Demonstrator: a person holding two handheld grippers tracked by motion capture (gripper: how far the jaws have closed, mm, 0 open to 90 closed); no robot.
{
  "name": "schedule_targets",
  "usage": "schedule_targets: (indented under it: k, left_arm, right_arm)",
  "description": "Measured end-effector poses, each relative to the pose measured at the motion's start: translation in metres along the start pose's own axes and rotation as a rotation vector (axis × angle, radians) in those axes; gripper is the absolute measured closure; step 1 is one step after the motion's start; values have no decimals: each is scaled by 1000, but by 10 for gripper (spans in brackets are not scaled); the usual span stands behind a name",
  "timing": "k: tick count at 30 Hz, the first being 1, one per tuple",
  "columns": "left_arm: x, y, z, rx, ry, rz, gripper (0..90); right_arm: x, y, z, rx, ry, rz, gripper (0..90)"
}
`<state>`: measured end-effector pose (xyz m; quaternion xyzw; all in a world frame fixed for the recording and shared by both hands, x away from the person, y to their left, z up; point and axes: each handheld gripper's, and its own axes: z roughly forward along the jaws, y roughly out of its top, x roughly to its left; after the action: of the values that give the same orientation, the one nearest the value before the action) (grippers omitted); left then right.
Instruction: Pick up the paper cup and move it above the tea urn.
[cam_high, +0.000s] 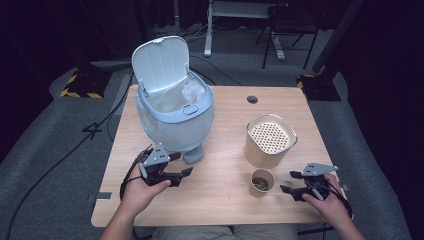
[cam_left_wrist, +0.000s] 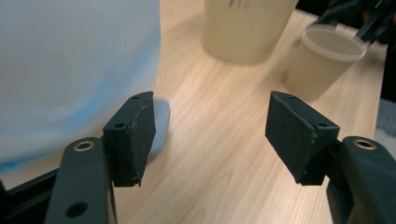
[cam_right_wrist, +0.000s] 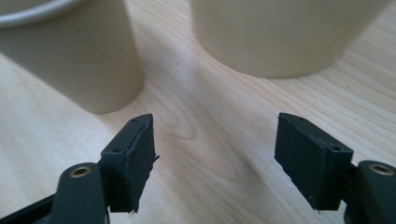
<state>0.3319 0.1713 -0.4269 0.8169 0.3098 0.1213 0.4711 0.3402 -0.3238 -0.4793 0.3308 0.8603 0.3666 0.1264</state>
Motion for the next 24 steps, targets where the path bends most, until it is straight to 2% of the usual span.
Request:
schedule_targets:
  k: [1, 2, 6, 7, 9, 10, 11, 12, 14, 16, 20, 24]
  left_arm:
    - [2, -5, 4, 26, 2, -11, 337]
    - [4, -11, 8, 65, 22, 2, 337]
    - [6, -20, 13, 77, 21, -26, 332]
    - [7, -27, 18, 102, 17, -41, 333]
    - [7, -30, 21, 116, 21, -47, 331]
    - [7, -33, 23, 130, 24, -44, 331]
    - [7, -38, 29, 171, 42, -45, 326]
    - [7, -38, 29, 171, 42, -45, 324]
    - [7, -42, 33, 206, 58, -36, 321]
    - [6, -45, 36, 234, 69, -30, 316]
    - [3, -50, 43, 261, 69, -31, 300]
    - [-1, -54, 47, 287, 94, -12, 267]
  right_arm:
    - [4, 1, -2, -3, 25, -15, 291]
    - [6, 2, -3, -1, 35, -24, 294]
    - [11, 4, -5, 1, 51, -42, 308]
    - [15, 6, -6, -8, 68, -60, 308]
    - [17, 7, -7, -19, 80, -68, 309]
    - [17, 7, -7, -19, 80, -68, 309]
    - [18, 8, -6, -35, 99, -66, 311]
    - [18, 8, -6, -35, 99, -66, 311]
    - [20, 9, -5, -47, 119, -64, 307]
    - [23, 10, -2, -54, 134, -91, 289]
    - [29, 14, -1, -77, 135, -111, 250]
    - [35, 17, 1, -111, 130, -120, 205]
